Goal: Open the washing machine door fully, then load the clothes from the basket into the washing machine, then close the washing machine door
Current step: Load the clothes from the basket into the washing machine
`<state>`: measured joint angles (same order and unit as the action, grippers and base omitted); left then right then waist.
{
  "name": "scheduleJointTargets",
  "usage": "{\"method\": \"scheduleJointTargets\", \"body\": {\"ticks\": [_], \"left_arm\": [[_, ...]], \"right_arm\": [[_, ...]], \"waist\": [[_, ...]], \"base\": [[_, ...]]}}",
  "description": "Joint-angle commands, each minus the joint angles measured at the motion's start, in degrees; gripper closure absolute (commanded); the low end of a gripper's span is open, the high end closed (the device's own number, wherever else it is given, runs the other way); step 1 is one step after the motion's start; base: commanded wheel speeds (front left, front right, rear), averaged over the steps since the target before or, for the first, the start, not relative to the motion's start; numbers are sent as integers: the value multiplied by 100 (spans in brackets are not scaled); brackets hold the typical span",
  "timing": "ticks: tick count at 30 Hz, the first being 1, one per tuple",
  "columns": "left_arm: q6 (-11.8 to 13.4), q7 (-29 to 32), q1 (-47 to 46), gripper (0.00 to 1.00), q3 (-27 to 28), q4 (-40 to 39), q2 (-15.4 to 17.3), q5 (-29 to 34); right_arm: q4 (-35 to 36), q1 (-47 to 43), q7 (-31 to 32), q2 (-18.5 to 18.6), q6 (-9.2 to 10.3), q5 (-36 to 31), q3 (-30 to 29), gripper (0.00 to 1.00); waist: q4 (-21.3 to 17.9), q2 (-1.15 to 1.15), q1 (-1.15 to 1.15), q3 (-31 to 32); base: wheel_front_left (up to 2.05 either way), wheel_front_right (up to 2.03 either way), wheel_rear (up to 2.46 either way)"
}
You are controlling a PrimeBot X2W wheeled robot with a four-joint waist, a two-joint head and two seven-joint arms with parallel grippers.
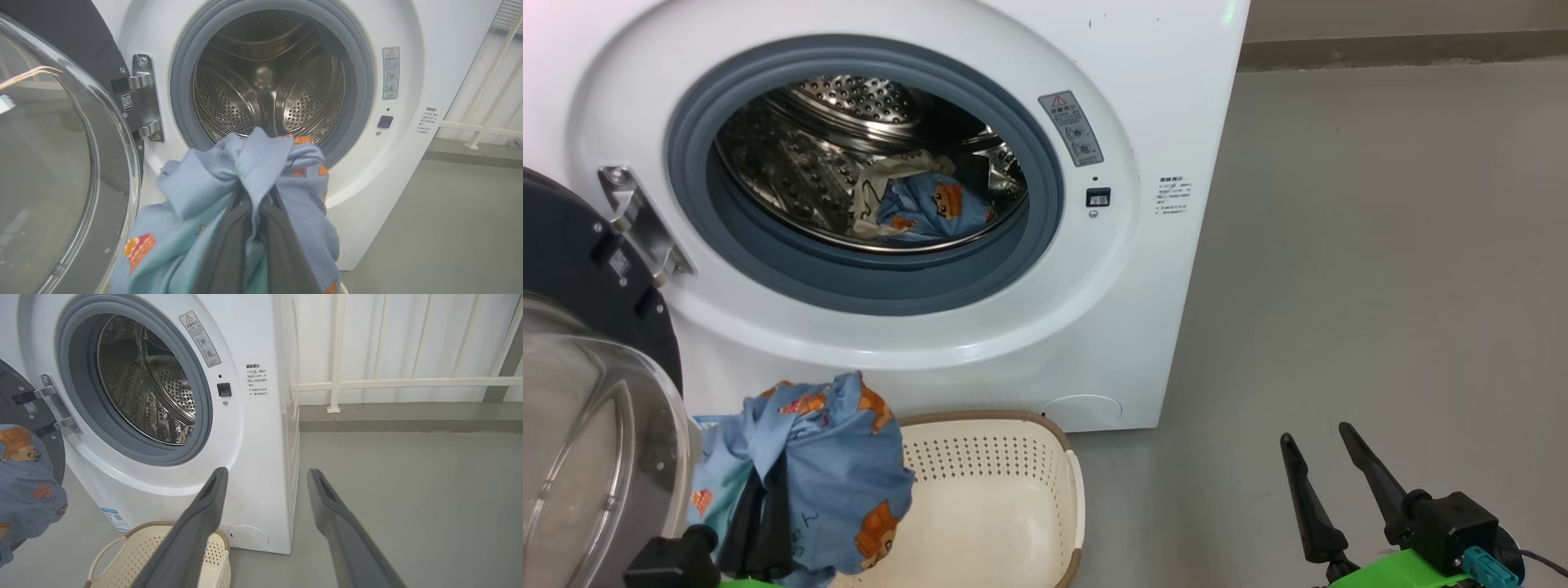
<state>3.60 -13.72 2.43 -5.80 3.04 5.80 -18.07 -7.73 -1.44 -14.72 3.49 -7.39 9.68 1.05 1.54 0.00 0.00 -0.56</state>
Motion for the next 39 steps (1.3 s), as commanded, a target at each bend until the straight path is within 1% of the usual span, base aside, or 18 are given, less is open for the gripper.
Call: {"method": "scheduleJointTargets", "body": {"ticks": [1, 10, 22, 28, 39], "left_arm": [[1, -80, -144, 100, 189, -97, 78, -36], [-17, -101, -250, 100, 166, -60, 39, -82], [-119, -121, -639, 100, 157, 135, -5, -103], [-189, -126, -1197, 100, 219, 274, -17, -90], [-494, -127, -2811, 100, 410, 867, 169, 24]], "right_arm": [[133, 88, -28, 11, -10, -25, 121, 0], [166, 149, -28, 36, -10, -5, 151, 0], [241, 277, -28, 23, -10, -6, 136, 0], [288, 450, -28, 15, -10, -19, 200, 0], [355, 816, -28, -10, -10, -36, 344, 0]], "waist": [[-6, 0, 0, -19], [-47, 0, 0, -249], [-125, 0, 0, -740], [-198, 0, 0, -1176], [-484, 0, 0, -1926]], "base": [[0, 0, 0], [0, 0, 0], [0, 0, 0], [0, 0, 0], [0, 0, 0]]}}
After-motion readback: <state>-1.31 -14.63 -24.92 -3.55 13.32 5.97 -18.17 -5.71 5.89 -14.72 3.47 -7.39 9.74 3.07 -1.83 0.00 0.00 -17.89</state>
